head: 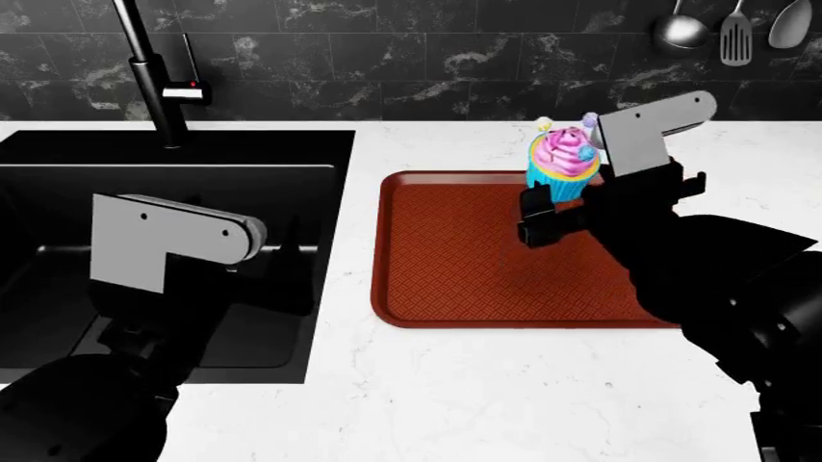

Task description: Move the fresh-baked cupcake off the tray onto the counter, and place the bowl used for mixing into the sink.

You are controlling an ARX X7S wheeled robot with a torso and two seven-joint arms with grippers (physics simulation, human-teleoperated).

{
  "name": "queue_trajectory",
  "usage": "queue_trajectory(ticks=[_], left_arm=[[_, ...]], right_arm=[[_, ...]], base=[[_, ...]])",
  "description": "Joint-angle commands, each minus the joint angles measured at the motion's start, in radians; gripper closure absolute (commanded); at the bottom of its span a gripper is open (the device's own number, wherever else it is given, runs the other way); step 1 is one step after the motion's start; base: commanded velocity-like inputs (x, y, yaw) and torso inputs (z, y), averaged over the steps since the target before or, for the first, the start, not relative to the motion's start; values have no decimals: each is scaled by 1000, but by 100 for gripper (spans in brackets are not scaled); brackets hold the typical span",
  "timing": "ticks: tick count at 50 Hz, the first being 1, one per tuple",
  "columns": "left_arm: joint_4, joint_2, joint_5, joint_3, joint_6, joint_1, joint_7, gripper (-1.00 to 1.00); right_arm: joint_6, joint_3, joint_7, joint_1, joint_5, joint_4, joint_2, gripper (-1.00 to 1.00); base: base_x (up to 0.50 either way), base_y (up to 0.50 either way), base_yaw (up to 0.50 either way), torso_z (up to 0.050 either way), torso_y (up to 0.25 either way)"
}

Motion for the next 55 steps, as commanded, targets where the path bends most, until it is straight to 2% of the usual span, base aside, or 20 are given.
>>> queue_trajectory(ticks=[1,12,29,55], left_arm=[[1,-3,-7,0,6,0,-5,-100],[-3,-14,0,16,18,0,-9,-100],[-10,-25,10,15,46,12,-17,-100],[1,-22,-36,7,-1,-40,-53,-100]], right_arm=[[11,6,-6,9,-15,-58,25,100],[-26,-4,-26,4,-26,-61,28,100],[-39,-21,-38,-2,-30,-61,31,100],[-57,-13,-41,-17,-21,-73,40,100]], base=[[0,0,0,0,0],[0,18,0,0,0],[0,335,0,0,1],[0,341,0,0,0]])
